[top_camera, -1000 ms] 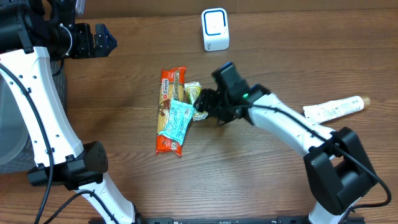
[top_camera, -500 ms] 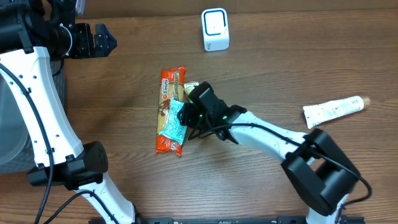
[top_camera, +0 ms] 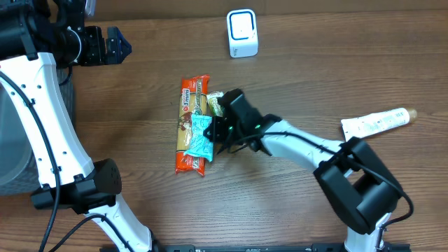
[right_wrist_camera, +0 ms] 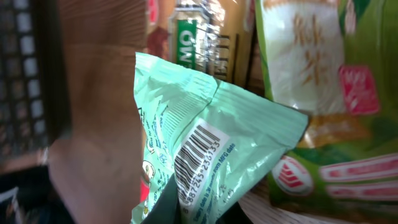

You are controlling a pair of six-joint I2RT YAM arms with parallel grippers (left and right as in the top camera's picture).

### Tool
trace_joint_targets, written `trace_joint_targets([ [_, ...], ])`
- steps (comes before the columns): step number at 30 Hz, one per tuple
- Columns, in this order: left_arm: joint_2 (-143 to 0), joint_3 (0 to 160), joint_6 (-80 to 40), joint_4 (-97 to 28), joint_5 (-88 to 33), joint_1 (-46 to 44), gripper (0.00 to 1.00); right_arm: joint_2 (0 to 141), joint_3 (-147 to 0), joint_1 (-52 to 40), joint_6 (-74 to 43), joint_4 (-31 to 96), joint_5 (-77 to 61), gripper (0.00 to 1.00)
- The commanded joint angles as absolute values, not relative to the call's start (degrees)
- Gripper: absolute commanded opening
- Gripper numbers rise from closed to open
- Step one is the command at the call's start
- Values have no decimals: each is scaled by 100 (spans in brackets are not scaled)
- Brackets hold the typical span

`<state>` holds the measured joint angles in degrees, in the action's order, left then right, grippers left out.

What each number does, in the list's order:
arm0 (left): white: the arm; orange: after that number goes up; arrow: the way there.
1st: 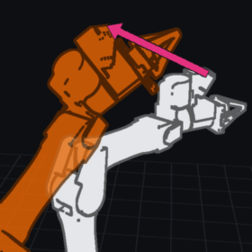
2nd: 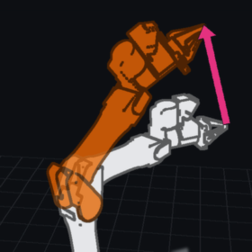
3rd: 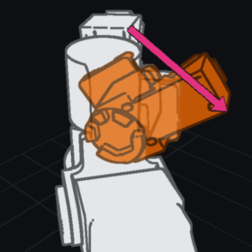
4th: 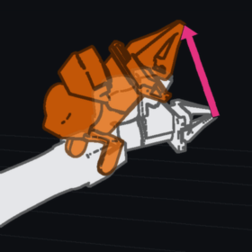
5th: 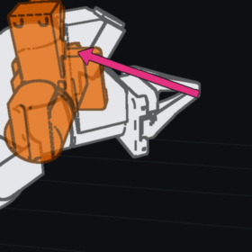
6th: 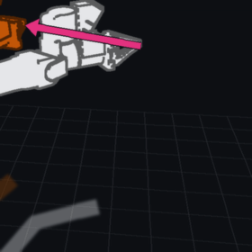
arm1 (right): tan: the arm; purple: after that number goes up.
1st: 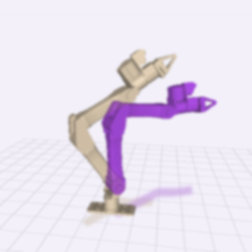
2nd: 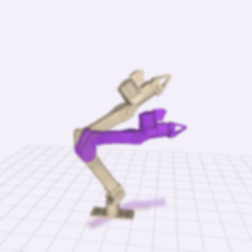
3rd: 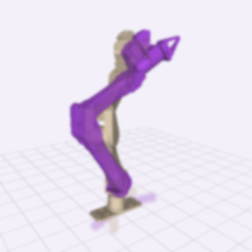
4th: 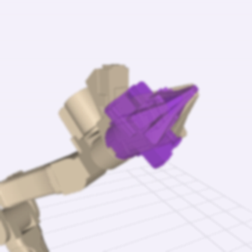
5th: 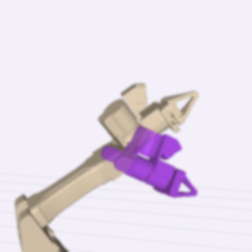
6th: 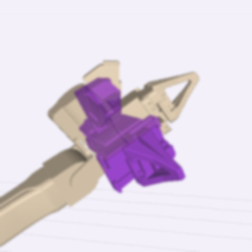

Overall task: Scan the item barcode
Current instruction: 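Grasp the mint-green packet from the pile with the right gripper, then set the mint-green packet down right of the pile and release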

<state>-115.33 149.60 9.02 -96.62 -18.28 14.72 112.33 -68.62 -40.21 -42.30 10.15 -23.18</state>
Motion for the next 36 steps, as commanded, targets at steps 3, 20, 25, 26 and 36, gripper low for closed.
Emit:
trace_joint_targets([
  [3,-11594,14969,919,-9664,-1909,1455,100,10261,-6840,-3295,-1796,1389,-4272,5],
  [20,-11594,14969,919,-9662,-1907,1455,100,10457,-6825,-1573,1116,4552,-1048,20],
  [25,-11594,14969,919,-9664,-1909,1455,100,10447,-6960,-1459,1177,4547,-1000,56],
  [26,-11594,14969,919,-9664,-1909,1455,100,10447,-7065,-1424,1098,4622,-1037,59],
  [36,-11594,14967,919,-9664,-1907,1455,100,10407,-7758,-1817,864,5225,-2453,58],
])
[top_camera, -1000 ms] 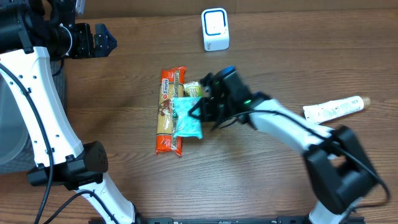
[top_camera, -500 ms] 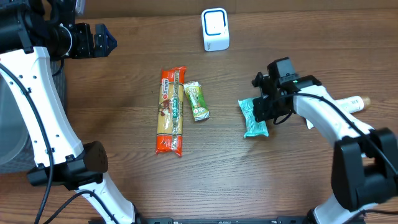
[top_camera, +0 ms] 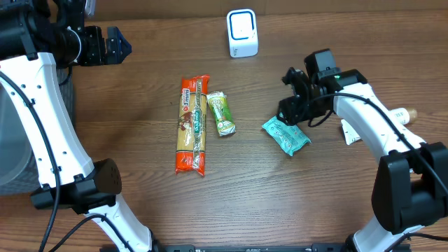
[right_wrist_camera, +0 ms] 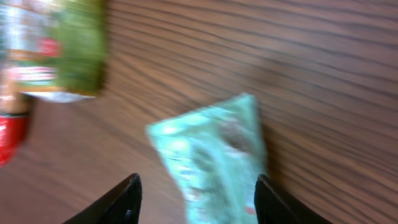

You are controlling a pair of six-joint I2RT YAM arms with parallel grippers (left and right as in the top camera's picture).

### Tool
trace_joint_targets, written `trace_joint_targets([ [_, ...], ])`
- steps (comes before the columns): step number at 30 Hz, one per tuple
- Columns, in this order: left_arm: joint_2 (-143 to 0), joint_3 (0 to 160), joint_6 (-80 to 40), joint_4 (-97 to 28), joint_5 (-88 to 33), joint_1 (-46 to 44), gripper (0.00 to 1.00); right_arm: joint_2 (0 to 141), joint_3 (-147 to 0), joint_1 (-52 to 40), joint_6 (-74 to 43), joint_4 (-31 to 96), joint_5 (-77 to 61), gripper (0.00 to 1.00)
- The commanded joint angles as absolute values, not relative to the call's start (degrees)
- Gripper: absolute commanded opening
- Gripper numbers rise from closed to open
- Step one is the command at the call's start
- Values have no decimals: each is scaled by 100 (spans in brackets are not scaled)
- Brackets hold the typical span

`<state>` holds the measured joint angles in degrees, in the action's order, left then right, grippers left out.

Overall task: Scan the item barcode
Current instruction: 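Set the mint-green packet down right of the pile and release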

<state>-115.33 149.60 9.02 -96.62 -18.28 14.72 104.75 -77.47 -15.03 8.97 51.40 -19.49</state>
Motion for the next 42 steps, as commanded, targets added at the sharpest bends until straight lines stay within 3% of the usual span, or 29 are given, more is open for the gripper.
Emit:
trace_joint_targets([
  [1,-11594,14969,919,-9664,-1909,1455,100,10407,-7697,-1949,884,5280,-2456,58],
  [11,-11594,14969,919,-9664,-1907,1455,99,10418,-6777,-2506,878,5419,-2213,57],
  [18,-11594,14967,919,-9664,-1909,1455,100,10418,-6552,-2246,425,5356,-834,53],
  [29,-11594,14969,919,-9664,-1907,1455,99,10315,-7096,-1927,449,5677,-1559,46],
  [34,-11594,14969,919,-9664,-1907,1455,100,10018,-7712,-1579,75,5920,-1557,48],
  [42,-11594,14967,919,-9664,-1907,1455,99,10401,-7629,-760,-43,5433,-1319,62],
])
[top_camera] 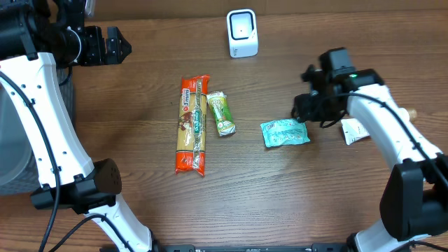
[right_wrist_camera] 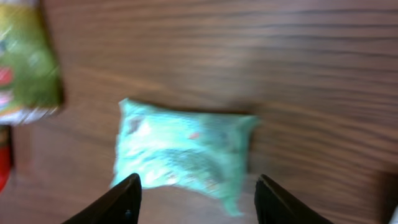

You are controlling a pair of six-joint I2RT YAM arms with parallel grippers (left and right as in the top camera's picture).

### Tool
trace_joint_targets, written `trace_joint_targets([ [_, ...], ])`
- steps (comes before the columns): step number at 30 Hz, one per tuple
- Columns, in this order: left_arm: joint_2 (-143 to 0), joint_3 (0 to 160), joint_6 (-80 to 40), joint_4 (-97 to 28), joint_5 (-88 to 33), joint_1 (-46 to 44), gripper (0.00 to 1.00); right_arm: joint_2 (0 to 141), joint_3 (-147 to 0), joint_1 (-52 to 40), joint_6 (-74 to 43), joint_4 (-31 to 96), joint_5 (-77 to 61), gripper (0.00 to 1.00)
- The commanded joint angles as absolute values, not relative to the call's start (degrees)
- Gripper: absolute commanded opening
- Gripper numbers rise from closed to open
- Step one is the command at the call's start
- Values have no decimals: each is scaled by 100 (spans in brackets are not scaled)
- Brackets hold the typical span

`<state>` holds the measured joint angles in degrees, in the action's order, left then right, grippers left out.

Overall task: Scan the item barcode
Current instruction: 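Set the mint-green packet down right of the pile and release, then regrasp the mint-green packet with the right gripper and lift it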

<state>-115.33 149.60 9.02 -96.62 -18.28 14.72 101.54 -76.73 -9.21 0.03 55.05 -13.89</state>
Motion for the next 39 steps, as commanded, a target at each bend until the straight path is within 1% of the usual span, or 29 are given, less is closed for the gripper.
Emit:
trace_joint_targets([
  [1,-11594,14969,919,-9664,-1907,1457,99,10499,-7618,-729,73,5424,-1415,62],
  [4,-11594,14969,919,-9664,-1907,1455,100,10807,-7618,-709,307,5428,-1682,65],
  [9,-11594,14969,919,-9664,-1907,1455,99,11281,-7618,-709,307,5428,-1933,66],
  [14,-11594,14969,919,-9664,-1907,1457,99,11791,-7614,-709,305,5406,-2700,64],
  [16,-11594,14969,919,-9664,-1907,1455,100,11981,-7612,-711,305,5408,-2814,61],
  [18,-11594,14969,919,-9664,-1907,1455,99,12116,-7603,-711,303,5406,-2867,53],
  [21,-11594,14969,919,-9664,-1907,1455,100,12241,-7601,-711,301,5356,-2869,31],
  [23,-11594,14969,919,-9664,-1907,1455,100,12250,-7603,-711,294,5280,-2904,12],
  [24,-11594,14969,919,-9664,-1907,1455,100,12243,-7609,-711,298,5238,-2980,5],
  [25,-11594,14969,919,-9664,-1907,1455,100,12237,-7625,-701,301,5210,-3070,4],
  [28,-11594,14969,919,-9664,-1907,1457,100,12136,-7806,-683,397,5240,-3686,4],
  [33,-11594,14969,919,-9664,-1907,1457,99,11500,-8093,-683,1243,5286,-4993,4],
  [39,-11594,14969,919,-9664,-1907,1455,99,10241,-8143,-711,1267,4762,-5065,4],
])
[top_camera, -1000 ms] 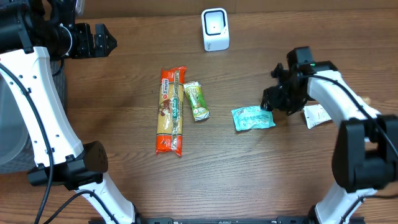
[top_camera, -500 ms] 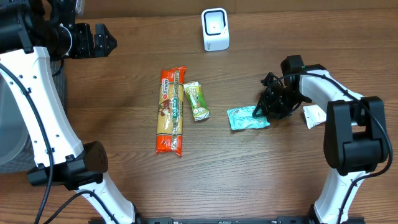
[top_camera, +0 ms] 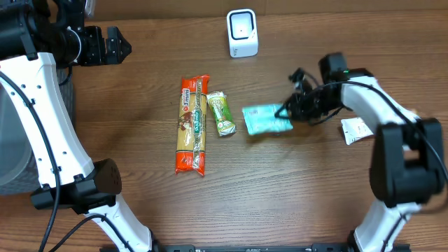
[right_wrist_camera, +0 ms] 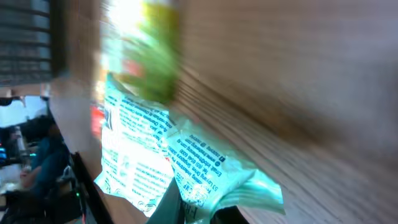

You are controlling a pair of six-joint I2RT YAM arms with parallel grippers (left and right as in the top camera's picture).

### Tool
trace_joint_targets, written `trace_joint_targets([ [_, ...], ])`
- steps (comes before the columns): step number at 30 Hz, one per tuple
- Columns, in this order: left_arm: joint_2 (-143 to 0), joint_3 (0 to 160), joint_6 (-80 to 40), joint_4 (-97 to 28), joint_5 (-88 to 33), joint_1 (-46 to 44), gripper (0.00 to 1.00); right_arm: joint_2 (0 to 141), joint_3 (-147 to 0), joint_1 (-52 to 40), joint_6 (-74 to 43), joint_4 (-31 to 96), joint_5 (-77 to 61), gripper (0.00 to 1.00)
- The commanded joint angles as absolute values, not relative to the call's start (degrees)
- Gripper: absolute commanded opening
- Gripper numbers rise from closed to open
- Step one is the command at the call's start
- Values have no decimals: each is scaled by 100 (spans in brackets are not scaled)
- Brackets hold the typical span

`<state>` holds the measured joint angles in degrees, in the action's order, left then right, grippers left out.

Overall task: Scan the item barcode
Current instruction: 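Regrasp the mint-green packet with the right gripper and lift it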

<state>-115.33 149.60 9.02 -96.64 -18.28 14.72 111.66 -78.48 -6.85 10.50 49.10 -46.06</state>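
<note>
A teal snack packet is pinched by its right edge in my right gripper, which is shut on it mid-table. The right wrist view shows the packet tilted up between the jaws of the gripper, its small printed text facing the camera and no barcode visible. The white scanner stands at the back of the table, apart from the packet. My left gripper hangs far off at the back left with nothing near it.
An orange pasta packet and a small green packet lie just left of the teal packet. A white tube lies at the right, partly hidden by the right arm. The left arm's white links run down the left side.
The right gripper was open above the teal packet lying flat on the table. Now it is shut on the packet's right edge, and the packet sits further left, nearer the green packet.
First the right gripper held the teal packet beside the pasta, barcode toward its camera. Then the packet lay on the table to the right with the gripper open above it. Later it lay turned sideways, still free. Now it is gripped again.
</note>
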Motion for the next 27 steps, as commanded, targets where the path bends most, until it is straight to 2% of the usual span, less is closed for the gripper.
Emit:
trace_joint_targets([
  [1,-11594,14969,919,-9664,-1907,1455,99,10033,-8143,-711,1267,4689,-5050,4],
  [9,-11594,14969,919,-9664,-1907,1455,100,9220,-8143,-711,1197,4547,-4718,4],
  [27,-11594,14969,919,-9664,-1907,1455,100,9209,-8143,-716,1033,4528,-4434,4],
])
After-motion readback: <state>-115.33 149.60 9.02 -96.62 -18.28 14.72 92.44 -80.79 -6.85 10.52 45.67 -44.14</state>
